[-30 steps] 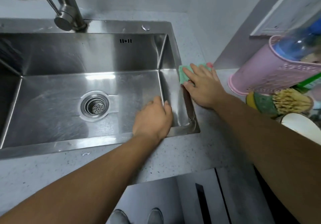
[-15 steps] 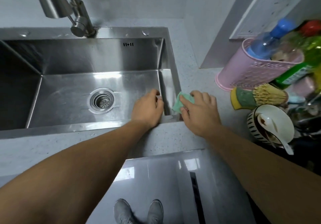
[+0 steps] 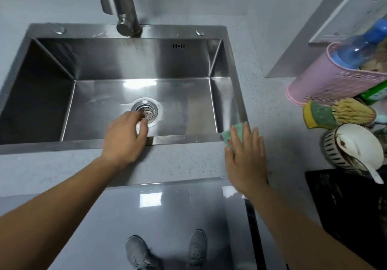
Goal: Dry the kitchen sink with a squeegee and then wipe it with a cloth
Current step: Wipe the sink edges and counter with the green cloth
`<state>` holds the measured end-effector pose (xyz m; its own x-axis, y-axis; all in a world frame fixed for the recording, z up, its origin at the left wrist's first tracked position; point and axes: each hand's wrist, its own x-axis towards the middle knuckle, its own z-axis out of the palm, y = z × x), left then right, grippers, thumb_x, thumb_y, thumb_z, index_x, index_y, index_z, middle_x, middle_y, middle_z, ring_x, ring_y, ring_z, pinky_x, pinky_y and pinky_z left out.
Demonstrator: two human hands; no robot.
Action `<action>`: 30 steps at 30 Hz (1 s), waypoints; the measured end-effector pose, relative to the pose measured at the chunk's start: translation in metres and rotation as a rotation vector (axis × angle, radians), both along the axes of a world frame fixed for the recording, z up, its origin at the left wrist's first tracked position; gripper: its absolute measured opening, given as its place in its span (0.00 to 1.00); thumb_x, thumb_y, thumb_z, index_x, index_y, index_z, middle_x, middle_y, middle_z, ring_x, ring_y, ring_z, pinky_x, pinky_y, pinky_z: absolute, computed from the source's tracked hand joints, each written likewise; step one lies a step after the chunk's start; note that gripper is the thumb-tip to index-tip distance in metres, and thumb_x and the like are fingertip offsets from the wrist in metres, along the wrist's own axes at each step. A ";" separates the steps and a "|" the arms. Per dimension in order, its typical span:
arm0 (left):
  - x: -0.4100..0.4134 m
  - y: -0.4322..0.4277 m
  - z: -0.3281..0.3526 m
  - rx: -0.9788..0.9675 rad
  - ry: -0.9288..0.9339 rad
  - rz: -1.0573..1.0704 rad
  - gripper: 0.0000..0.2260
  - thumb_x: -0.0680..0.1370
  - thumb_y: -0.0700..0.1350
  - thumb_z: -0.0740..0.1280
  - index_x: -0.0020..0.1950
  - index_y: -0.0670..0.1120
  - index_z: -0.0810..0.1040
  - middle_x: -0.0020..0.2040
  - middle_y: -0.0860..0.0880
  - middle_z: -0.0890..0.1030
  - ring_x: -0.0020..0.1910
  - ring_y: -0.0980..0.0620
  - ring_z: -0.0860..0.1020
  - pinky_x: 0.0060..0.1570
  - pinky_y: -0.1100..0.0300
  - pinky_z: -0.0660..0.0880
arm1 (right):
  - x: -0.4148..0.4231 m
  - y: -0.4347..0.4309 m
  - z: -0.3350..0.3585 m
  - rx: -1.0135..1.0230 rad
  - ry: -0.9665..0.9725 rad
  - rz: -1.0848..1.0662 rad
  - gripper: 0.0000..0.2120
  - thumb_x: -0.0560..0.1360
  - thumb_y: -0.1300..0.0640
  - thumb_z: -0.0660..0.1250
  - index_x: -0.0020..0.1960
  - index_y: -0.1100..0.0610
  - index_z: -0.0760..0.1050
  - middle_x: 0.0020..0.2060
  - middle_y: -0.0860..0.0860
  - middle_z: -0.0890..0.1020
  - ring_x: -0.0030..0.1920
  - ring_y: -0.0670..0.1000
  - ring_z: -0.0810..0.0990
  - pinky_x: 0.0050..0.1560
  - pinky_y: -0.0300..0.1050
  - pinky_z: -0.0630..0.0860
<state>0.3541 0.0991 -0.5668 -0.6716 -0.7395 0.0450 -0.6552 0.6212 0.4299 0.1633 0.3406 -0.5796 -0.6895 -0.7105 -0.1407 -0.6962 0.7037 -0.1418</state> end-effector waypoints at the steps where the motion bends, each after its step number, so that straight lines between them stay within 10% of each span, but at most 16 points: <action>1: 0.015 -0.008 0.000 -0.009 -0.006 0.024 0.15 0.81 0.52 0.56 0.56 0.45 0.78 0.53 0.42 0.81 0.52 0.37 0.78 0.52 0.46 0.71 | 0.021 -0.009 0.001 -0.008 -0.018 -0.013 0.31 0.79 0.44 0.41 0.81 0.50 0.50 0.81 0.57 0.48 0.80 0.62 0.44 0.78 0.61 0.45; 14: 0.120 -0.078 -0.018 0.054 0.065 0.141 0.15 0.83 0.50 0.54 0.59 0.45 0.77 0.57 0.43 0.80 0.56 0.41 0.76 0.58 0.48 0.67 | 0.196 -0.163 -0.004 -0.082 -0.049 0.335 0.30 0.79 0.48 0.46 0.79 0.58 0.58 0.80 0.59 0.56 0.79 0.61 0.51 0.77 0.61 0.49; 20: 0.126 -0.079 -0.015 0.171 0.214 0.182 0.15 0.83 0.49 0.54 0.62 0.47 0.76 0.59 0.48 0.79 0.56 0.45 0.76 0.60 0.49 0.70 | 0.150 -0.129 -0.002 -0.022 0.086 -0.005 0.29 0.81 0.47 0.46 0.78 0.59 0.62 0.77 0.61 0.61 0.77 0.65 0.56 0.76 0.63 0.51; 25: 0.136 -0.095 -0.004 0.434 0.546 0.300 0.11 0.83 0.46 0.56 0.60 0.47 0.75 0.57 0.50 0.79 0.57 0.52 0.76 0.61 0.55 0.72 | 0.254 -0.195 -0.008 -0.123 0.046 0.350 0.27 0.80 0.46 0.51 0.78 0.52 0.62 0.79 0.56 0.60 0.78 0.64 0.53 0.76 0.64 0.51; 30: 0.184 -0.132 -0.003 0.101 0.305 0.205 0.13 0.83 0.49 0.56 0.60 0.46 0.77 0.55 0.48 0.79 0.53 0.52 0.76 0.55 0.54 0.71 | 0.273 -0.208 -0.012 -0.127 0.036 0.679 0.26 0.81 0.46 0.51 0.78 0.50 0.61 0.80 0.53 0.58 0.79 0.61 0.52 0.77 0.62 0.49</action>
<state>0.5383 -0.0327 -0.5701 -0.4763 -0.8680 0.1406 -0.5936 0.4354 0.6769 0.4360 0.1321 -0.5919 -0.0884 -0.9960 -0.0134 -0.9825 0.0894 -0.1632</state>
